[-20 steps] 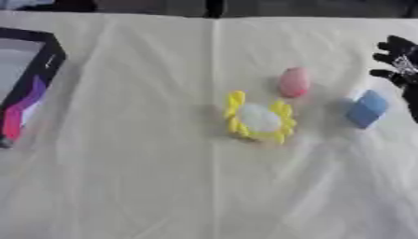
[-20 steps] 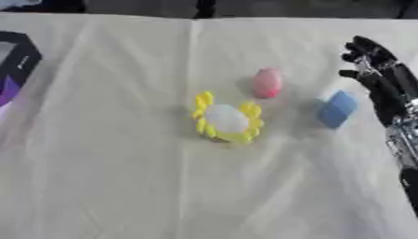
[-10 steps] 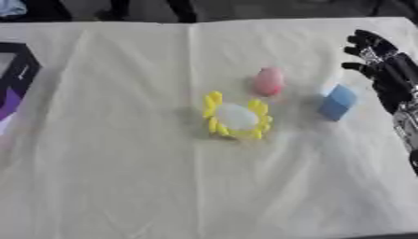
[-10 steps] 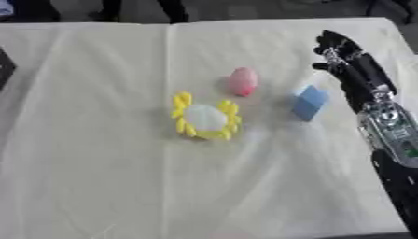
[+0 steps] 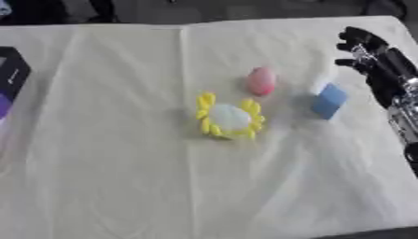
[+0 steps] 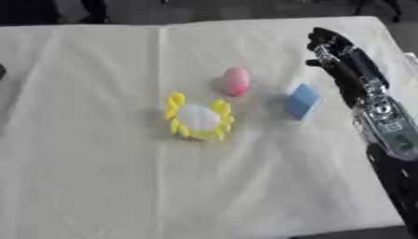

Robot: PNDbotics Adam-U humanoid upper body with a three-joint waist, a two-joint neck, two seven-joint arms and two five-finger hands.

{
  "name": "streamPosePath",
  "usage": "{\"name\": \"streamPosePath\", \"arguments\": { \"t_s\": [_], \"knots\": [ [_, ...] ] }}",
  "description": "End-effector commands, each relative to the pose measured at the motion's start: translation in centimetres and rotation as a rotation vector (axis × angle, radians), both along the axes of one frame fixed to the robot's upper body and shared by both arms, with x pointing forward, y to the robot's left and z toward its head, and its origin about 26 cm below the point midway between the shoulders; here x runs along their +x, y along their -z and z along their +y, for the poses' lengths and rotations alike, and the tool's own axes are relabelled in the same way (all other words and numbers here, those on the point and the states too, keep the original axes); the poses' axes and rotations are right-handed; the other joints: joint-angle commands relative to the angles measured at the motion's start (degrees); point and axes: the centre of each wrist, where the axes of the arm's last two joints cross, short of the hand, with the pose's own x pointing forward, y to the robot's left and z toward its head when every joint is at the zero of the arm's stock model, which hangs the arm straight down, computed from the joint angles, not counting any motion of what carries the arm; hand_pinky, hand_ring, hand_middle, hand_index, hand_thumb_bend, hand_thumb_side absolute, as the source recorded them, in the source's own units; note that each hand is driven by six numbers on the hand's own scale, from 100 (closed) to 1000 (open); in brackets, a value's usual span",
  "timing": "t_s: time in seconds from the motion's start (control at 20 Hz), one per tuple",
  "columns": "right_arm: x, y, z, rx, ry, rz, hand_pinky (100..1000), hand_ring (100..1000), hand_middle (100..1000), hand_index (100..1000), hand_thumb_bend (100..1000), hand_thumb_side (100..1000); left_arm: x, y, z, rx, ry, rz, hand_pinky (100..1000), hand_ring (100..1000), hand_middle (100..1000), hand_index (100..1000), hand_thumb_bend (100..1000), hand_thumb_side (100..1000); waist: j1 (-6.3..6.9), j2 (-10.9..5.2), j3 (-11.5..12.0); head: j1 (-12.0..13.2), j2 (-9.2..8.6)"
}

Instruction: Pick up the objects with one hand, pass them to the other hand, and then place them into the box on the other side of the table.

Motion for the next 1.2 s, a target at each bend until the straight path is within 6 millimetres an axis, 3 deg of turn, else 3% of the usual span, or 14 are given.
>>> {"name": "streamPosePath", "arguments": {
  "t_s": [0.05,0.3,0.4,0.45,0.5,0.6,0.9,1.2],
  "knots": [
    [-0.2,-3.4,-0.9,-0.148,-0.023,0.020,796,921,891,915,100,611,-0.2,-1.0,0.9,0.042,-0.010,-0.008,831,713,711,765,808,592,-0.24,-2.29,-0.23,0.39,0.31],
    [-0.8,-7.0,-0.9,-0.384,-0.073,0.129,793,927,893,914,168,590,-0.7,-0.8,1.4,0.053,-0.024,0.008,831,713,711,764,809,592,-0.67,-2.31,-0.93,1.27,0.31],
    [-1.1,-7.8,-0.6,-0.453,-0.088,0.171,793,926,894,917,210,586,-0.7,-0.8,1.5,0.057,-0.027,0.011,830,713,711,764,809,592,-0.77,-2.22,-1.14,1.59,0.31],
    [-1.2,-8.0,-0.5,-0.482,-0.095,0.193,792,924,891,917,277,572,-0.8,-0.8,1.5,0.058,-0.028,0.011,830,713,711,764,809,592,-0.81,-2.16,-1.22,1.71,0.31],
    [-1.4,-8.3,-0.3,-0.506,-0.103,0.214,792,923,892,914,260,555,-0.8,-0.9,1.6,0.060,-0.028,0.011,830,713,711,764,809,592,-0.84,-2.08,-1.30,1.81,0.31],
    [-1.5,-8.7,0.0,-0.544,-0.123,0.247,794,922,891,909,308,521,-0.8,-1.0,1.6,0.063,-0.030,0.009,827,713,711,764,809,591,-0.88,-1.93,-1.41,1.92,0.31],
    [-1.6,-9.5,0.5,-0.657,-0.150,0.358,804,921,881,901,452,456,-0.9,-1.0,1.6,0.067,-0.030,0.010,825,712,709,764,811,591,-0.93,-1.54,-1.38,1.53,0.31],
    [-1.8,-8.8,1.0,-0.749,-0.160,0.459,815,922,875,898,569,432,-0.8,-1.1,1.6,0.069,-0.026,0.010,824,712,715,764,811,590,-1.16,-1.16,-1.18,0.86,0.31]
  ]
}}
